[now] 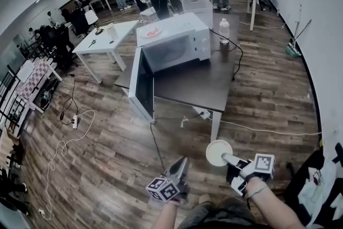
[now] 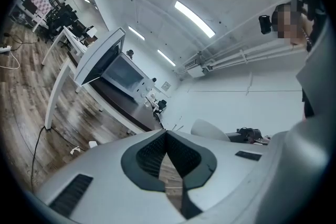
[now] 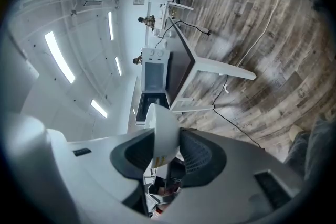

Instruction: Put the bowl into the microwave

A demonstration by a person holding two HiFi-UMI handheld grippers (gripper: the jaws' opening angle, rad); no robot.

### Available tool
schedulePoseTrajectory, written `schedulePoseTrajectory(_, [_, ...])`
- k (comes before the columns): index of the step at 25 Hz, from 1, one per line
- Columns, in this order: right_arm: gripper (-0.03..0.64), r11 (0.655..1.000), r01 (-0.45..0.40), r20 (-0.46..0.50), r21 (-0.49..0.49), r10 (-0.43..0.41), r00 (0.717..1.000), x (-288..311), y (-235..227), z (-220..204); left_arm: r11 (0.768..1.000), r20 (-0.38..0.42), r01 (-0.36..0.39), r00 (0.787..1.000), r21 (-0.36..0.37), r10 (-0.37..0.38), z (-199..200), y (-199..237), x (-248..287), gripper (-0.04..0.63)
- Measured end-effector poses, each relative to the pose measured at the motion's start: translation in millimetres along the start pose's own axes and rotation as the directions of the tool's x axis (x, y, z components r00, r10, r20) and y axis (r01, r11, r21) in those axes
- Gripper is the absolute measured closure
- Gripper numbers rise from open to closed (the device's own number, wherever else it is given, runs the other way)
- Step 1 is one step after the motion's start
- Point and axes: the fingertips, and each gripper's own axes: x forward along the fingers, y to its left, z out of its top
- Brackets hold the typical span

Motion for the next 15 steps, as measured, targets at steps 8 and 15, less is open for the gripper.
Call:
schedulePoseTrajectory(8, [0.477, 1.0, 0.02, -0.05, 0.007, -0.019, 0.999, 38, -1, 26, 0.998, 0.011, -0.055, 0.998, -0.025, 0.056, 8, 26, 22, 0.595])
schedulePoseTrajectory(15, [0.477, 0.999, 0.028, -0.113, -0.02, -0.03, 0.993, 85, 10, 69, 0.995, 0.053, -0.096, 0.994, -0.008, 0.096, 30, 52, 73, 0.594])
